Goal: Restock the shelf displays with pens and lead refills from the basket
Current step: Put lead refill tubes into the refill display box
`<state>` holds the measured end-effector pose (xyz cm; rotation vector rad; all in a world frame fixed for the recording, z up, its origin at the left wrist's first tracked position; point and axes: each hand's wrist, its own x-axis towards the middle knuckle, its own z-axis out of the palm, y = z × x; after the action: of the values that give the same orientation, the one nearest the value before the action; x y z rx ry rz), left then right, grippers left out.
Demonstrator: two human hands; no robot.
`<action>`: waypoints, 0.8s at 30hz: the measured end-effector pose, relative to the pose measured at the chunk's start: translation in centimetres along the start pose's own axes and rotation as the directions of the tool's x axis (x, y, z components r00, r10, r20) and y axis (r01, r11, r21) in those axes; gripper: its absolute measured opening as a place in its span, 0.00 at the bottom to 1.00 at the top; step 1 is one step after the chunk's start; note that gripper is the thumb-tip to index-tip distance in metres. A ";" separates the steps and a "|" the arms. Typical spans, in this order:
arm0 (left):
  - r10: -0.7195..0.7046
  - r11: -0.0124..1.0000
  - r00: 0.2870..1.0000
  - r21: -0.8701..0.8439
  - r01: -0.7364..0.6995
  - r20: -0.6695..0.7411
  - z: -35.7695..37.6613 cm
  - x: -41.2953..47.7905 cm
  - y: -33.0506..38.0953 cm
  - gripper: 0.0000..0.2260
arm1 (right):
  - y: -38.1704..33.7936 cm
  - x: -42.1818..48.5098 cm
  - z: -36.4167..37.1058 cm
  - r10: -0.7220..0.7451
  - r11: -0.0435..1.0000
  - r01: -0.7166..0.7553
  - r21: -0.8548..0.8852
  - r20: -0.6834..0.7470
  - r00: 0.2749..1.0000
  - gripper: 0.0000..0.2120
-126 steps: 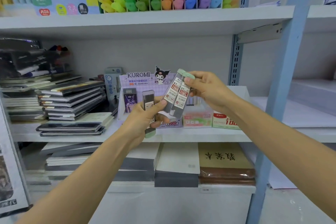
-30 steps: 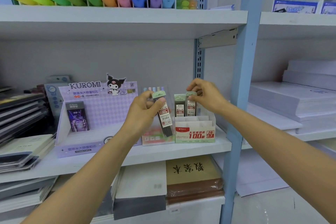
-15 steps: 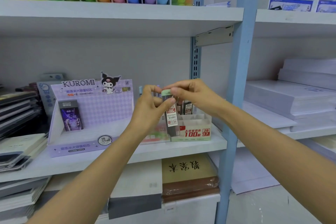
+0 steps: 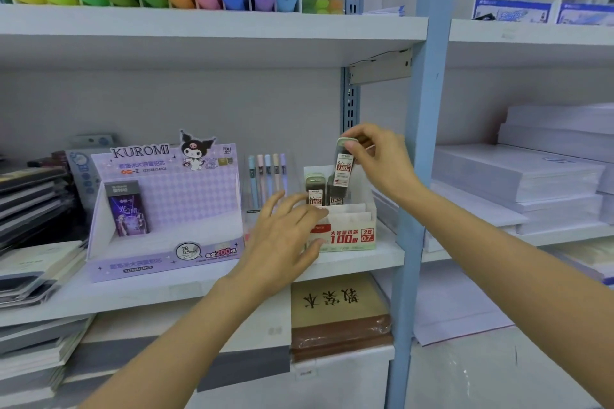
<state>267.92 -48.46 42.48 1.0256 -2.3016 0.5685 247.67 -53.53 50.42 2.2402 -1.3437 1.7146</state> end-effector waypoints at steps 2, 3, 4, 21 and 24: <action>-0.005 1.000 1.000 -0.001 0.005 -0.005 -0.2 0.0 0.1 0.17 | 0.3 -0.3 0.7 -0.012 1.000 0.012 -0.018 0.018 1.000 0.07; -0.003 1.000 1.000 0.004 0.003 -0.006 -0.2 0.0 0.1 0.17 | 0.5 -0.3 1.0 -0.012 1.000 0.013 -0.021 0.031 0.999 0.07; -0.001 1.000 1.000 0.006 0.001 -0.006 -0.3 0.1 0.1 0.17 | 0.6 -0.3 1.2 -0.007 1.000 0.008 -0.026 0.045 0.999 0.07; -0.003 0.999 1.000 0.042 0.002 0.012 -0.1 -1.1 0.5 0.23 | 1.2 -2.0 2.9 -0.003 0.967 0.046 -0.249 0.171 0.985 0.14; -0.030 1.000 0.992 -0.002 0.030 -0.120 -0.2 -2.9 0.8 0.18 | -1.5 -4.3 2.3 -0.148 0.985 0.150 -0.081 0.028 0.989 0.07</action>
<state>268.97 -46.26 40.69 0.9966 -2.1783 0.6014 250.33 -51.08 46.77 2.2572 -1.1937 1.5613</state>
